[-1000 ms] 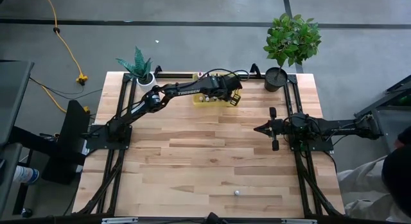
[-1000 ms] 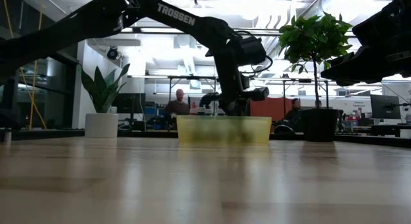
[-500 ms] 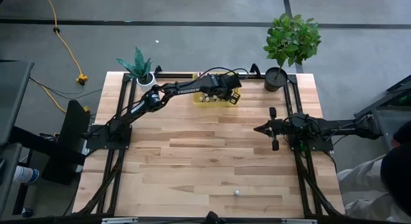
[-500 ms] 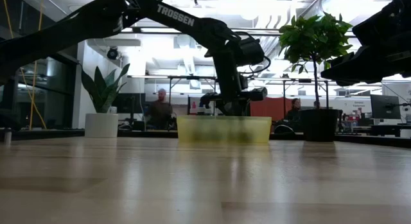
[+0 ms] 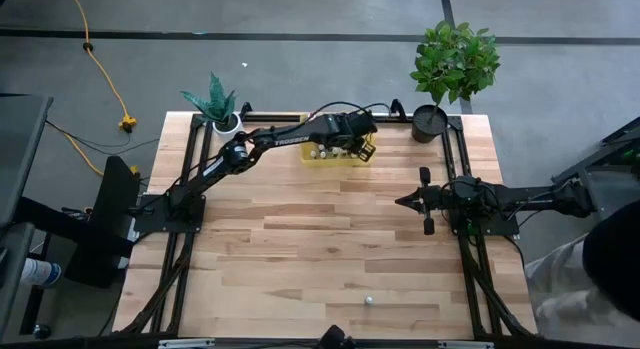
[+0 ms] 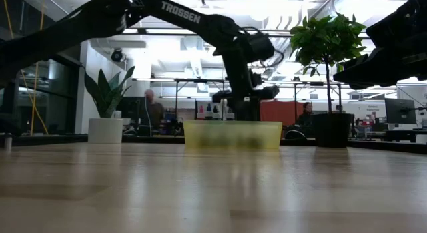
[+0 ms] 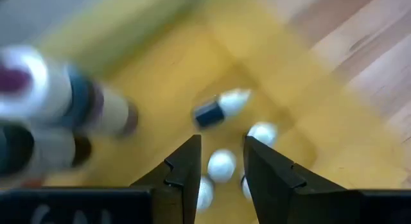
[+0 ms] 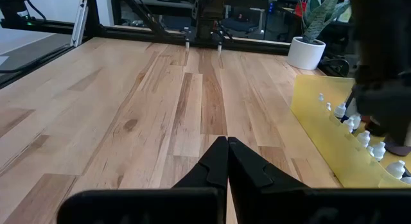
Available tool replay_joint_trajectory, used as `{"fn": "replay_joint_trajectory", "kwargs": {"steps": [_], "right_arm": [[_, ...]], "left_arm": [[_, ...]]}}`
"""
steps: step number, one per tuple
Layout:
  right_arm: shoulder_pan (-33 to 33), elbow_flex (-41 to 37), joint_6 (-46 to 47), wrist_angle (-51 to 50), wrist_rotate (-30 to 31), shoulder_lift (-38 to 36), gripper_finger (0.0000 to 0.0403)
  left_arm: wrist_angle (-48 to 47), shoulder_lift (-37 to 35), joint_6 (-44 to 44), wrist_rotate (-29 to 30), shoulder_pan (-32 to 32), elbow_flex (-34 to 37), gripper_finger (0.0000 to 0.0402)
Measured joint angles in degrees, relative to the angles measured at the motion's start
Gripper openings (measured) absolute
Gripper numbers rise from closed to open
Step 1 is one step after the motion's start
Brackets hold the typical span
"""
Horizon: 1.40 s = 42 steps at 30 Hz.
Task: Pick & Place food coloring
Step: Put the small brown food coloring bottle into the yellow bin
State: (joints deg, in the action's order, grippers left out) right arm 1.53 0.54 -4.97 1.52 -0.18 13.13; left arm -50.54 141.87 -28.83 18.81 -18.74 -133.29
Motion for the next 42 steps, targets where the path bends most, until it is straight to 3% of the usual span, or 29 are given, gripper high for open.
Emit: {"fn": "replay_joint_trajectory", "kwargs": {"steps": [9,17,26,33,37,42], "right_arm": [[0.0,0.0,0.0,0.0,0.0,0.0,0.0],[0.0,0.0,0.0,0.0,0.0,0.0,0.0],[0.0,0.0,0.0,0.0,0.0,0.0,0.0],[0.0,0.0,0.0,0.0,0.0,0.0,0.0],[0.0,0.0,0.0,0.0,0.0,0.0,0.0],[0.0,0.0,0.0,0.0,0.0,0.0,0.0]], "left_arm": [[4.3,-5.5,15.1,4.9,0.6,-0.1,0.0111],[4.7,-12.6,20.3,7.9,5.5,-0.1,0.0111],[-8.0,-21.6,22.8,7.8,12.6,-0.1,0.0112],[-20.0,-26.2,22.3,7.6,14.5,-0.1,0.0112],[-23.8,-28.1,22.7,3.2,14.8,0.0,0.0112],[-24.0,-30.5,30.8,-9.1,18.0,0.0,0.0112]]}}
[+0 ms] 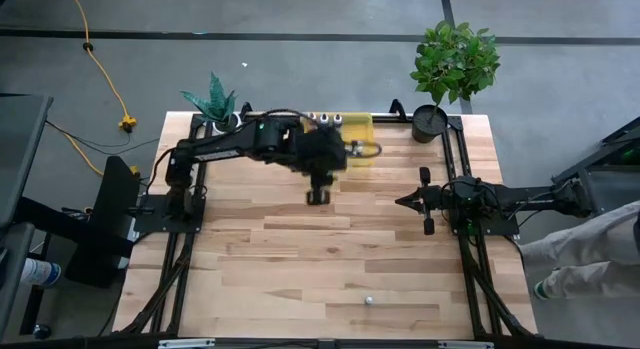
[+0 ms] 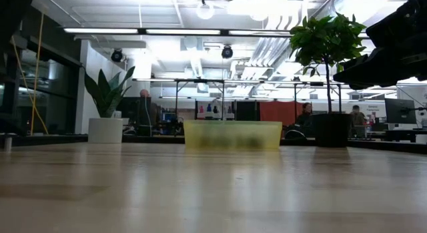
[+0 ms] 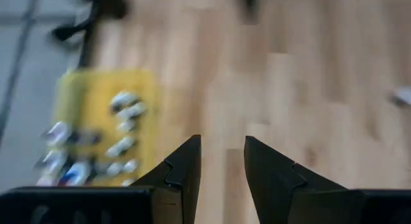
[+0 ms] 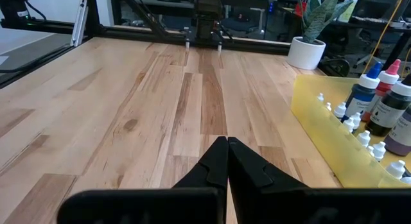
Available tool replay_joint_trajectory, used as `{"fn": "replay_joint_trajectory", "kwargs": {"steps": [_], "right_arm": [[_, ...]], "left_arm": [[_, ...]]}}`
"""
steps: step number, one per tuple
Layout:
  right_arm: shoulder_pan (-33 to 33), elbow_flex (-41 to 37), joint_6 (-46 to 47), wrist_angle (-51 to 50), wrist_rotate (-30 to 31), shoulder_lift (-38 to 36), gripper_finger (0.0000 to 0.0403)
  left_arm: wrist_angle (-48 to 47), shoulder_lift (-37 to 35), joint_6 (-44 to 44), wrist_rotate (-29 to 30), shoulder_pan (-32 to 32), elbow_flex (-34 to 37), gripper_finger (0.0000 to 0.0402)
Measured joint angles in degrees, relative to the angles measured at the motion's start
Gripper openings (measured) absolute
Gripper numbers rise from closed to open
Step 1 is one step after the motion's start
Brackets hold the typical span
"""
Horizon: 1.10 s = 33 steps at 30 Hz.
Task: Pick & Place food coloring
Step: Put the small brown food coloring bottle into the yellow bin
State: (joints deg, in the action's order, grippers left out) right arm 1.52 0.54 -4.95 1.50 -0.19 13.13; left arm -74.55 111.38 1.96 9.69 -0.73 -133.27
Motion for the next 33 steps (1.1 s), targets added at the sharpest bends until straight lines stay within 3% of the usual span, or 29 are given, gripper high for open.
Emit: {"fn": "replay_joint_trajectory", "kwargs": {"steps": [6,13,19,33], "right_arm": [[0.0,0.0,0.0,0.0,0.0,0.0,0.0],[0.0,0.0,0.0,0.0,0.0,0.0,0.0],[0.0,0.0,0.0,0.1,0.0,-0.1,0.0],[0.0,0.0,0.0,0.0,0.0,0.0,0.0]], "left_arm": [[0.9,-0.8,11.7,-8.2,4.1,0.0,0.0119],[9.9,3.2,14.3,-17.0,8.8,0.0,0.0184],[14.9,7.7,14.2,-18.2,12.5,0.0,0.0224],[19.2,19.9,9.2,-17.5,19.8,0.0,0.0227]]}}
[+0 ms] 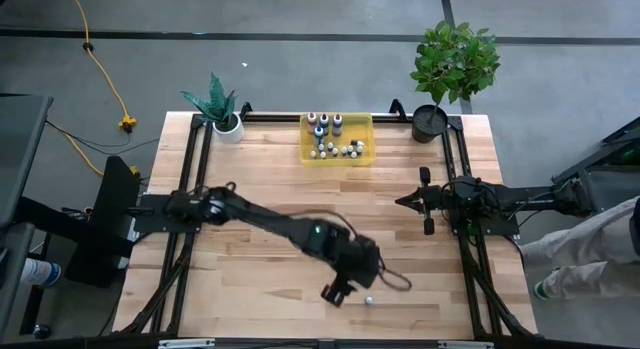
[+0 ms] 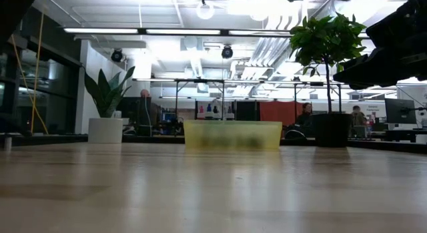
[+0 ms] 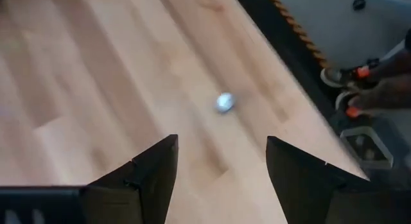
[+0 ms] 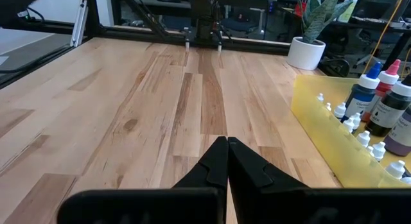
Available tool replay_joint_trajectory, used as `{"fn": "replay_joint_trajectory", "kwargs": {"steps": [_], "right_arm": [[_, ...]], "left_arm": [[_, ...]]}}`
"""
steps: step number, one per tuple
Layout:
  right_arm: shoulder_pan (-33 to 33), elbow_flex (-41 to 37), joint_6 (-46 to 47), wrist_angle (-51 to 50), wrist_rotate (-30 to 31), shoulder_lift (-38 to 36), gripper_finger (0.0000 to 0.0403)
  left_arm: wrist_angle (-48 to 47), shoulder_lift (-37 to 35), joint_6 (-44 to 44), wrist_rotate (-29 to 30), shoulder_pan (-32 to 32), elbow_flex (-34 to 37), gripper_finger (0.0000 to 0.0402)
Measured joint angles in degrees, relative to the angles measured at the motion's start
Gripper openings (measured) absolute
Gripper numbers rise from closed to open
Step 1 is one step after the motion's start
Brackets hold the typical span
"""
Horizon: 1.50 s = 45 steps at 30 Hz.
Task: Pick & Place food coloring
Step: Put the small brown food coloring bottle into the yellow bin
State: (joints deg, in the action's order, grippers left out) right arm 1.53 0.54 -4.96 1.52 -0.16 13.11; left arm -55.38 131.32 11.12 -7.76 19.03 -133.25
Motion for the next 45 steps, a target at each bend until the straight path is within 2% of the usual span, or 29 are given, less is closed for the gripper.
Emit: {"fn": "replay_joint_trajectory", "kwargs": {"steps": [4,10,17,29,32,45], "right_arm": [[0.0,0.0,0.0,0.0,0.0,0.0,0.0],[0.0,0.0,0.0,0.0,0.0,0.0,0.0],[0.0,0.0,0.0,0.0,0.0,0.0,0.0],[0.0,0.0,0.0,0.0,0.0,0.0,0.0],[0.0,0.0,0.0,0.0,0.0,0.0,0.0],[0.0,0.0,0.0,0.0,0.0,0.0,0.0]], "left_arm": [[3.6,4.1,-3.8,-0.6,2.6,0.0,0.0227],[12.1,9.6,-2.5,1.6,4.9,-0.1,0.0227],[13.4,12.3,-2.3,9.8,5.0,0.0,0.0227],[14.2,14.5,-1.7,9.8,5.0,0.1,0.0227],[18.1,15.3,-0.9,9.9,4.6,-0.3,0.0227],[17.6,15.6,-3.6,9.8,4.6,0.0,0.0219]]}}
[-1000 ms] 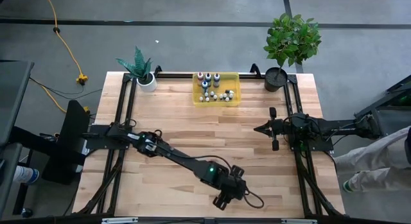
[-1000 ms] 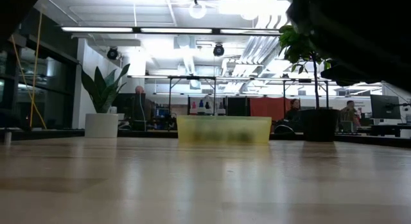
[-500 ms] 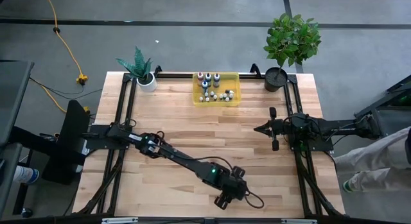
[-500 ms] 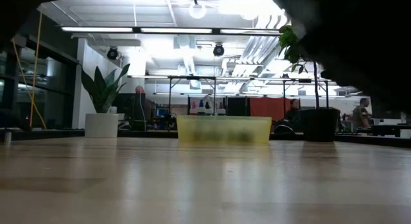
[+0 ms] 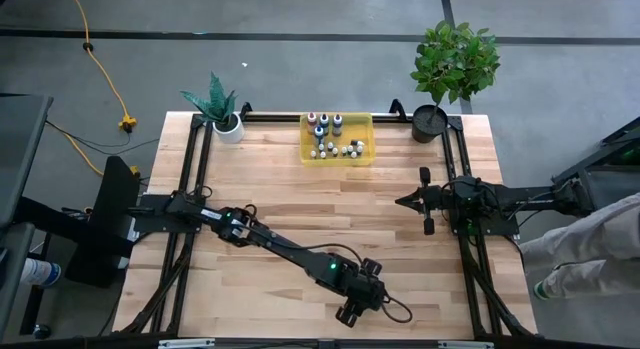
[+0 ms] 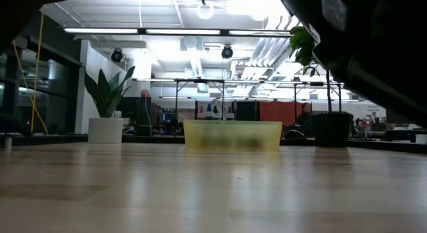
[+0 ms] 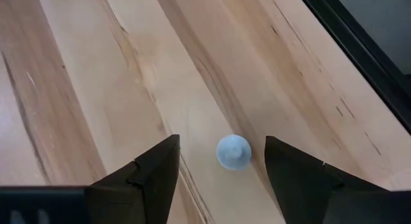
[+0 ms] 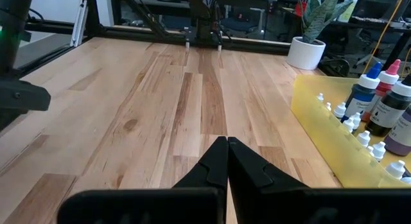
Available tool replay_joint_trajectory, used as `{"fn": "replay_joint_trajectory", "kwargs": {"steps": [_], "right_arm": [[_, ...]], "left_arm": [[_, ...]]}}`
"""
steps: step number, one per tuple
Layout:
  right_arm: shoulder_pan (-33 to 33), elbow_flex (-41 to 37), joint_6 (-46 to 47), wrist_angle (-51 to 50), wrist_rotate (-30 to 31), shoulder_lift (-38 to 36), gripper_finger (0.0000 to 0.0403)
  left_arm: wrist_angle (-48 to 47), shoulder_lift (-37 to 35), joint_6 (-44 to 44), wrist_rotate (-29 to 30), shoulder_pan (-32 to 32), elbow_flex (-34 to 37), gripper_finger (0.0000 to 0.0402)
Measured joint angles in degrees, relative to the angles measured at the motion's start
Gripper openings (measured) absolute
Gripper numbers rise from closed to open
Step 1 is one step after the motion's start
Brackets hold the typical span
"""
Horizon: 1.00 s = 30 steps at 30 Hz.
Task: Pick & Place food coloring
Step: Put the small brown food coloring bottle into the yellow bin
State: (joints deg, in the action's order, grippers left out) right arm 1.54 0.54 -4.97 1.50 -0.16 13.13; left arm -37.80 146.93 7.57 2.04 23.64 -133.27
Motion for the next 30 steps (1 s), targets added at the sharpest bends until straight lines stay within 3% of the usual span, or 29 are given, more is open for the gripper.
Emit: {"fn": "replay_joint_trajectory", "kwargs": {"steps": [14,30], "right_arm": [[0.0,0.0,0.0,0.0,0.0,0.0,0.0],[0.0,0.0,0.0,0.0,0.0,0.0,0.0]], "left_arm": [[-0.5,0.0,-3.6,-2.0,0.0,0.0,0.0134],[0.4,0.0,-6.7,-3.1,-0.3,0.0,0.0121]]}}
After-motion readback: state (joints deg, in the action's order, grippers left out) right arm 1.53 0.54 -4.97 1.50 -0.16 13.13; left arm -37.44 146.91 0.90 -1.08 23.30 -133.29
